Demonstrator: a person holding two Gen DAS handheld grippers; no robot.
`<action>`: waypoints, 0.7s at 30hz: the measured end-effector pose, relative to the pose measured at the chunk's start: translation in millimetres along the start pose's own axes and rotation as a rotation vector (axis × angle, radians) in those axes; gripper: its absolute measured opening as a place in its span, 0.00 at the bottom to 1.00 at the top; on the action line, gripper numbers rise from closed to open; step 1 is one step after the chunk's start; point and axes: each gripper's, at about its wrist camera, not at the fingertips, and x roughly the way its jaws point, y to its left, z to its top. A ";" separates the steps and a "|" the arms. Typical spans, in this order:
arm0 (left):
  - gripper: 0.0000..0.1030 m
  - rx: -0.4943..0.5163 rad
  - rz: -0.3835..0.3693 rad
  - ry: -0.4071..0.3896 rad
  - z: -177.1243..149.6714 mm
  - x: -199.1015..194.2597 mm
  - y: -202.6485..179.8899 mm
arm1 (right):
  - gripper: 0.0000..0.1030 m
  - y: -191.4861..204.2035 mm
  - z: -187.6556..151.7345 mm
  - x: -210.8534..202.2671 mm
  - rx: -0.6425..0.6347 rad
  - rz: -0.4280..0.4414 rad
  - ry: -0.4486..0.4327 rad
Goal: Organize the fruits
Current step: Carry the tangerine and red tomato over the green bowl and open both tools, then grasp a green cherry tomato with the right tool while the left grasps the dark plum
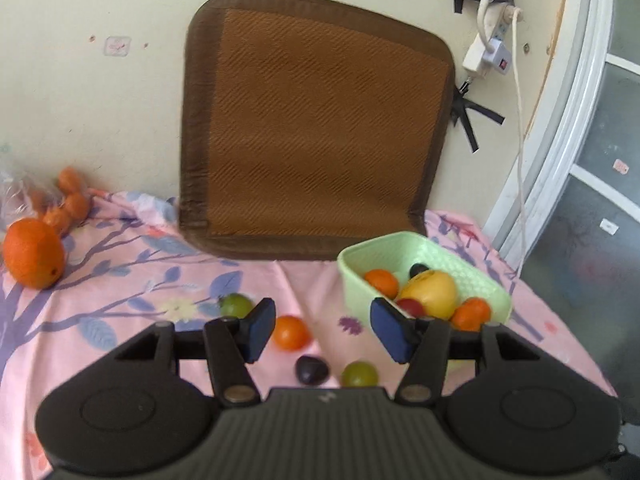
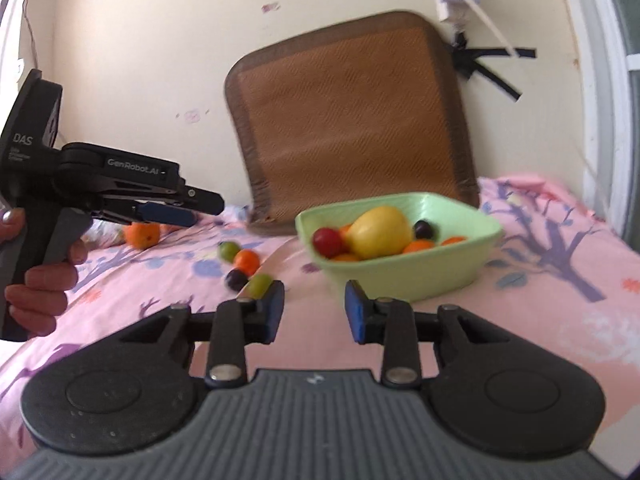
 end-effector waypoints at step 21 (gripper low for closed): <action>0.24 -0.157 -0.069 0.162 -21.4 52.2 23.5 | 0.29 49.6 20.6 104.2 -0.132 -0.013 0.207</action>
